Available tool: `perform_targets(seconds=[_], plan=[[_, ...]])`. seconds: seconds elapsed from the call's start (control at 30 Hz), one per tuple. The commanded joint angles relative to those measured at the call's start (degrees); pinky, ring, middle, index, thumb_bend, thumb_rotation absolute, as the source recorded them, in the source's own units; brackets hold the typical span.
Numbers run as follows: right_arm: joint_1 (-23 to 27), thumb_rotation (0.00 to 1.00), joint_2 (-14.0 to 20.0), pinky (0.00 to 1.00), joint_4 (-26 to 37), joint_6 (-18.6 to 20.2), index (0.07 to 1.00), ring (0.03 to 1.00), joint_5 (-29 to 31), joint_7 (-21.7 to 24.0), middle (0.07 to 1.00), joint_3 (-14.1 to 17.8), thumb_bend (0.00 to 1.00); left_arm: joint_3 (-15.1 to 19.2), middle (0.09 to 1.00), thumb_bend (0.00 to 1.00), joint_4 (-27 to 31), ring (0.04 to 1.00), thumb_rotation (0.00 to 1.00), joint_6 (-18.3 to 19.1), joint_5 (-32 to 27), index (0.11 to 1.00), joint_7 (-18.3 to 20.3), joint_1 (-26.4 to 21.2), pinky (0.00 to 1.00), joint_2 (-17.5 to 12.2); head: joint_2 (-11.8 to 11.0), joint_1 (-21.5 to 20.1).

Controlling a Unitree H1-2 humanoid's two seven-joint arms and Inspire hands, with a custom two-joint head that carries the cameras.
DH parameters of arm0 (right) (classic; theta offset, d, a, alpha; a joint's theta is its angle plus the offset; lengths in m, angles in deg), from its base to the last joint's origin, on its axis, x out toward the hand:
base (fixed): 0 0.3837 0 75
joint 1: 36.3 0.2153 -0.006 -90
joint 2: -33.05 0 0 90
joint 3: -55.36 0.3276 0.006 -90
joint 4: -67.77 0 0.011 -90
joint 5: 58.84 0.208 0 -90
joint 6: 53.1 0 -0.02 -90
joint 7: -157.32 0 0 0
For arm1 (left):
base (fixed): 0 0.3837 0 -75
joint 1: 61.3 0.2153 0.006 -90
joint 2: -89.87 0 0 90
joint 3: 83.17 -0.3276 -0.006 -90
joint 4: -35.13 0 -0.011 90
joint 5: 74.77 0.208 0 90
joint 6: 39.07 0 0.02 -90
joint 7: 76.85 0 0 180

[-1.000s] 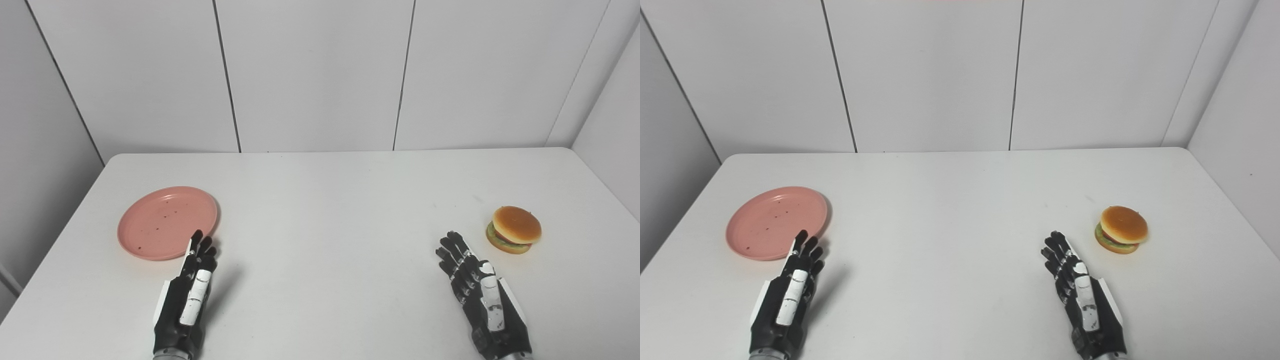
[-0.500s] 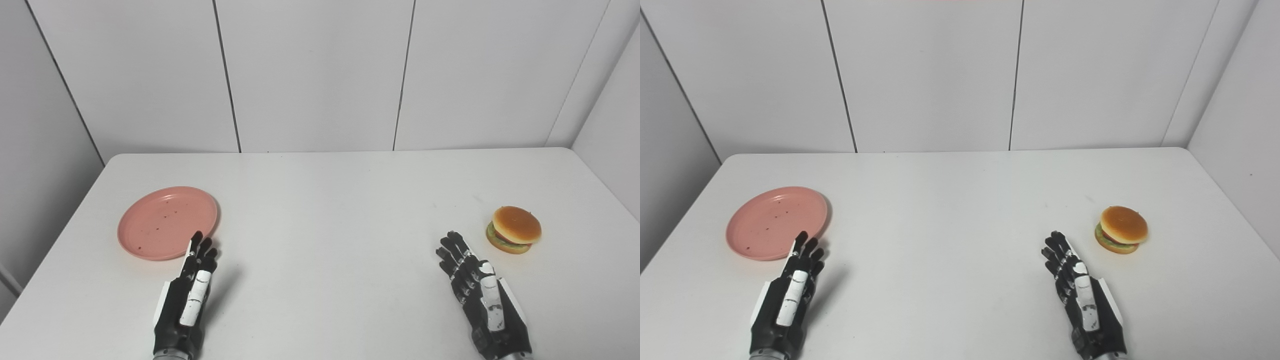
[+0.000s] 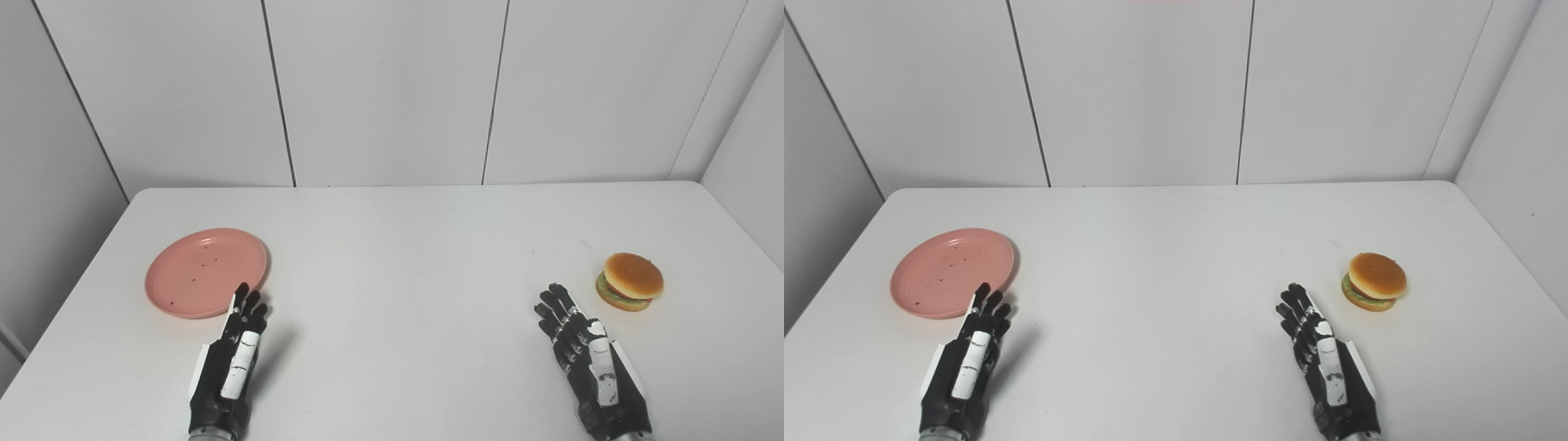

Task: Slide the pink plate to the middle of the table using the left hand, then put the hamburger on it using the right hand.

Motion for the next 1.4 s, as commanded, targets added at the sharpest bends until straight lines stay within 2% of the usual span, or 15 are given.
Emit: perform_targets(seconds=[0.0, 0.13, 0.37, 0.5, 0.7, 1.07, 1.37], plan=[[1.71, 1.0, 1.53, 1.0, -3.41, -3.09, 0.957, 0.949, 0.36, 0.61, 0.955, 1.34, 0.84, -0.69, 1.0, 0.81, -0.57, 0.984, 0.79, -1.83, 0.75, 1.0, 0.37, -1.07, 1.0, 0.22, -0.64, 0.86], [2.18, 1.0, 2.31, 1.0, -6.38, -5.25, 0.963, 0.957, 1.47, 2.11, 0.962, 1.87, 0.84, -1.7, 1.0, 0.78, -2.2, 0.997, 0.8, -3.57, 1.89, 1.0, 0.21, -1.34, 1.0, 0.78, -2.77, 3.6], [2.98, 0.99, 3.31, 1.0, -10.49, -7.92, 0.956, 0.951, 3.02, 3.78, 0.958, 3.05, 0.85, -2.62, 1.0, 0.8, -4.62, 0.983, 0.79, -5.6, 4.24, 1.0, -1.19, -1.89, 0.99, 2.37, -4.62, 6.69], [3.43, 0.99, 4.2, 1.0, -13.0, -9.68, 0.967, 0.955, 3.82, 5.12, 0.963, 3.49, 0.86, -3.2, 1.0, 0.77, -6.28, 0.979, 0.8, -7.16, 5.47, 1.0, -1.77, -2.32, 0.99, 3.47, -6.29, 8.34], [4.05, 0.99, 4.82, 1.0, -15.23, -10.79, 0.974, 0.972, 4.56, 6.19, 0.975, 3.76, 0.87, -3.57, 1.0, 0.74, -7.9, 0.983, 0.8, -8.85, 6.66, 1.0, -2.16, -2.88, 0.98, 4.15, -7.37, 8.84], [4.56, 1.0, 4.92, 1.0, -17.48, -13.05, 0.978, 0.974, 4.71, 7.6, 0.983, 3.63, 0.84, -3.51, 1.0, 0.77, -9.78, 0.971, 0.82, -11.03, 8.22, 1.0, -3.09, -2.96, 0.95, 4.09, -8.35, 8.55], [4.38, 1.0, 4.33, 1.0, -17.58, -13.59, 0.974, 0.967, 4.1, 7.15, 0.975, 3.55, 0.85, -3.29, 0.999, 0.79, -9.99, 0.972, 0.81, -11.27, 6.35, 1.0, -1.77, -2.62, 0.96, 3.52, -8.89, 7.84]])
